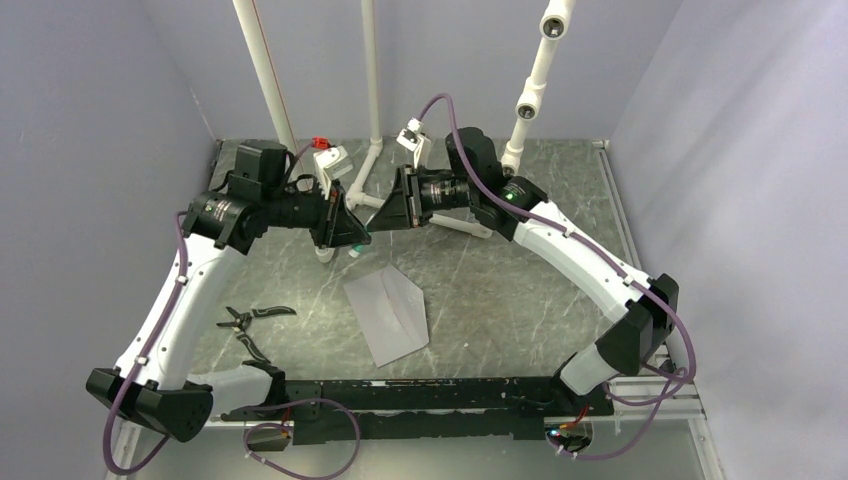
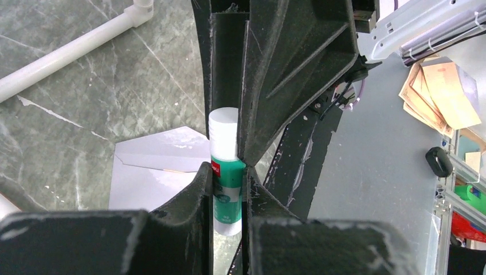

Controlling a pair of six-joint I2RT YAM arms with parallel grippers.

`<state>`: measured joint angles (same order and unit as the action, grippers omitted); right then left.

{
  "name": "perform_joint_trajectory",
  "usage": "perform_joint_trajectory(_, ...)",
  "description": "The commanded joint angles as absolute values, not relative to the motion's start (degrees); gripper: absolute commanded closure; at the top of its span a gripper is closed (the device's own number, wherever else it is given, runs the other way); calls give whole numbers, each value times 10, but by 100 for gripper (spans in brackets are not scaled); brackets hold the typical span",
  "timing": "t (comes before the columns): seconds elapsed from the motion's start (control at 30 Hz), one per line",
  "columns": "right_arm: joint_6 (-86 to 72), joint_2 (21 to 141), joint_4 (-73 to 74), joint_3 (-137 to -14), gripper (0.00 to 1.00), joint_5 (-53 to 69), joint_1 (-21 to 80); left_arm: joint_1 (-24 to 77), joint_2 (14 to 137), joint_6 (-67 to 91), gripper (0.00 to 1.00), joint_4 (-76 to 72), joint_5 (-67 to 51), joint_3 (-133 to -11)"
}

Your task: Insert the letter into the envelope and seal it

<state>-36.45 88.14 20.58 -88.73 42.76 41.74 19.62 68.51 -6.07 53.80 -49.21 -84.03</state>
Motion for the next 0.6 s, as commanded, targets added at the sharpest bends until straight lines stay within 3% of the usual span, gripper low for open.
perform_joint_trajectory(0.0,-347,878,210,-914,86,412,416,199,683,-71,97,535,-501,-858)
perform_joint_trajectory(0.1,-348,870,199,-906,93,401,417,199,687,-70,93,543,-494,-861)
perform_joint_trajectory(0.13,-349,868,194,-903,94,399,416,199,687,-65,84,541,-489,-861)
perform_joint_trajectory(0.23,-362,858,175,-890,95,393,416,199,684,-46,45,527,-474,-852)
perform_joint_trajectory(0.3,-369,848,165,-880,95,384,416,199,679,-33,33,511,-468,-840)
perform_joint_trajectory(0.4,-385,836,144,-861,95,387,411,199,673,-30,32,488,-476,-820)
perform_joint_trajectory(0.57,-404,834,119,-846,93,406,407,199,669,-27,46,462,-497,-799)
